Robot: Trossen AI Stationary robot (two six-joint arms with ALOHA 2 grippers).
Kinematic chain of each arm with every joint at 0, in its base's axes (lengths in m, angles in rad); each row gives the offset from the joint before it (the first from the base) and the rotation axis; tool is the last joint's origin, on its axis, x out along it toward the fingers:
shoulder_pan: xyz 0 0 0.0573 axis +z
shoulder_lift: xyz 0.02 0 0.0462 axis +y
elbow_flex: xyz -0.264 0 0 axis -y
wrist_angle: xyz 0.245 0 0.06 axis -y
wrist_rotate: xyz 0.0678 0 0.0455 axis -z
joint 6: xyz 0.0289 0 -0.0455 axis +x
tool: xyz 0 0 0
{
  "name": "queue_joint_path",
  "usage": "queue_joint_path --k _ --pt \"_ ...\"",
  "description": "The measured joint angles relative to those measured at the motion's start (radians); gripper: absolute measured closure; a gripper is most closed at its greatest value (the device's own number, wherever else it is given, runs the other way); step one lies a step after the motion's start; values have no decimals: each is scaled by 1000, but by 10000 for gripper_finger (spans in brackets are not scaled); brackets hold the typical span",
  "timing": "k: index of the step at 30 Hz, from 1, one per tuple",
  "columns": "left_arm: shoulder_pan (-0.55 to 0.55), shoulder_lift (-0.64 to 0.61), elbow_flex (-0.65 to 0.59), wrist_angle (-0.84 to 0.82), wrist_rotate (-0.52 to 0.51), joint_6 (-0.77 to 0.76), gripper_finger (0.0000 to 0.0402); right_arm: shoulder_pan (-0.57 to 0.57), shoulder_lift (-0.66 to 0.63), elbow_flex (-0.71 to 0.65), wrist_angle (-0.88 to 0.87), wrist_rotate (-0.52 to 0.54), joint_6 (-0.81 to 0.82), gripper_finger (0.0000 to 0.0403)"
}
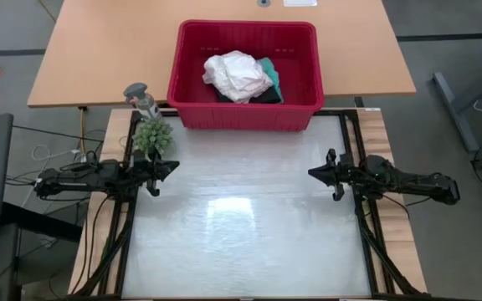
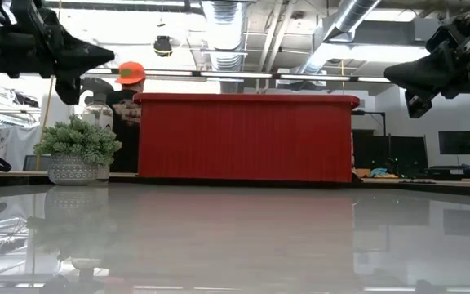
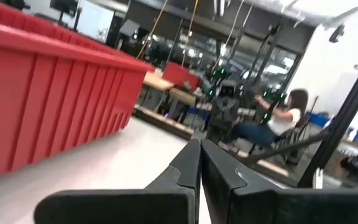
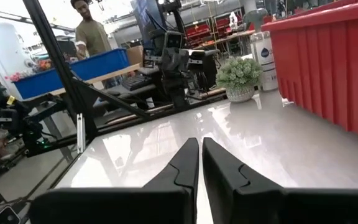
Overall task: Fold Laundry from Bin
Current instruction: Return to Home Position
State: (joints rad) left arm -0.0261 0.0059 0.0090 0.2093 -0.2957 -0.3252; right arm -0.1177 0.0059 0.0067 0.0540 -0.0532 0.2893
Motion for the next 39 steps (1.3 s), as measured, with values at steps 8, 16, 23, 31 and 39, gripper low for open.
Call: queue_joint_path --k 8,16,23,31,39 --pt "0 7 4 -157 11 7 401 0 0 -1 -20 0 0 353" --pt "0 9 9 -172 12 8 401 0 0 -2 -20 0 -1 353" --pt "0 9 11 -175 12 8 401 0 0 -2 -21 0 -1 353" --pt "0 9 11 -177 12 8 401 0 0 -2 -22 0 -1 353" --pt "0 9 12 -177 12 8 401 0 0 -2 -23 0 -1 353"
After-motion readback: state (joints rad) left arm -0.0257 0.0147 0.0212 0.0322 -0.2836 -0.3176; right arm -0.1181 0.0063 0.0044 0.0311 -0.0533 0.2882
